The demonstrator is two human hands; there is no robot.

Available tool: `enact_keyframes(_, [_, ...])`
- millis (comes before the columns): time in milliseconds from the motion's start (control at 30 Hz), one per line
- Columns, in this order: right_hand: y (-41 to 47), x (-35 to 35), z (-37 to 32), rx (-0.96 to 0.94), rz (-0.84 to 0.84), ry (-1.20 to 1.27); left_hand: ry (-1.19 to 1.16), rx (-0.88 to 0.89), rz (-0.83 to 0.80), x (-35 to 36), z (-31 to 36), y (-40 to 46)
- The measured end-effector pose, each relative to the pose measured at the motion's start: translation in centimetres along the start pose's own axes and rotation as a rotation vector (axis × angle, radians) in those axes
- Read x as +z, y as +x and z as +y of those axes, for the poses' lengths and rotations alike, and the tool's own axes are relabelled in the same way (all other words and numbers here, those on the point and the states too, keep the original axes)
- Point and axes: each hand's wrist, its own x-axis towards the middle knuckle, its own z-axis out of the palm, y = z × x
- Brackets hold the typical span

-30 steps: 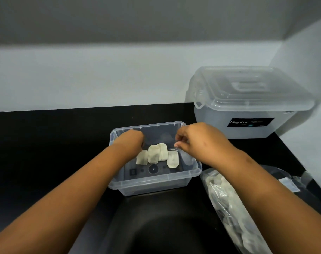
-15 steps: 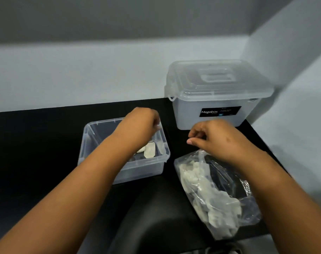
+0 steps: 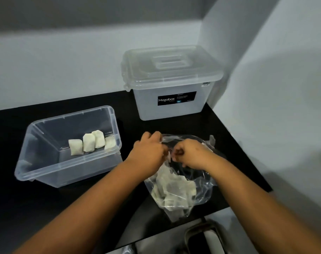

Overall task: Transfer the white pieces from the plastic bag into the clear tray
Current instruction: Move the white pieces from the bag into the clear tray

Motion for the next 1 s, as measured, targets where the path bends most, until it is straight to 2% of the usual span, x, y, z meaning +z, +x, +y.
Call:
enact_keyframes(67, [1.5,0.9,-0.2,-0.041,0.072,-0.053,-0.054,-0.081,-0.011,0.8,-0.3,-0.2])
enact_keyframes(267, [4.2,2.3,-1.6,-0.115,0.051,-0.132,-0.181,-0.173,-0.003,1.7,-1.2,-0.6])
enact_keyframes(533, [3.9,2.2,-1.4,-0.057,-0.015,-0.234,-0.18,-0.192,-0.007,2.0,-1.5,-1.0])
enact_keyframes(633, [3.5,2.3,-0.9,-0.025,0.008,-0.163,-0.16,-0.183,0.008,2.2,-1.2,-0.9])
enact_keyframes(700, [4.0,1.7,-1.1,0.198,-0.145,-0.131,-0.144,-0.187,0.013,2.3,-1.0,-0.7])
enact_keyframes(733, [3.5,1.7,-0.6,0.225,-0.254,-0.13,-0.135,-0.194,0.015,2.3,-1.0,-0.6])
enact_keyframes(800, [3.7,1.3,-0.5,0.275,-0.333,-0.094,-0.126,-0.204,0.02,2.3,-0.7,-0.3])
enact_keyframes(867, [3.1,1.5,-0.5,0.232,-0.27,-0.15,-0.119,-0.209,0.02,2.3,-0.5,-0.1])
enact_keyframes(900, [2.9,1.6,-0.9,0.208,-0.161,-0.159,-0.116,-0.215,0.019,2.3,-0.4,0.0])
enact_keyframes(967, [0.8,2.3,-0.2,-0.017,0.081,-0.173,-0.113,-0.218,0.018,2.3,-0.2,0.1])
enact_keyframes(1000, [-0.4,2.3,-0.2,-0.094,0.14,-0.16,-0.117,-0.22,0.021,2.2,-0.1,0.1])
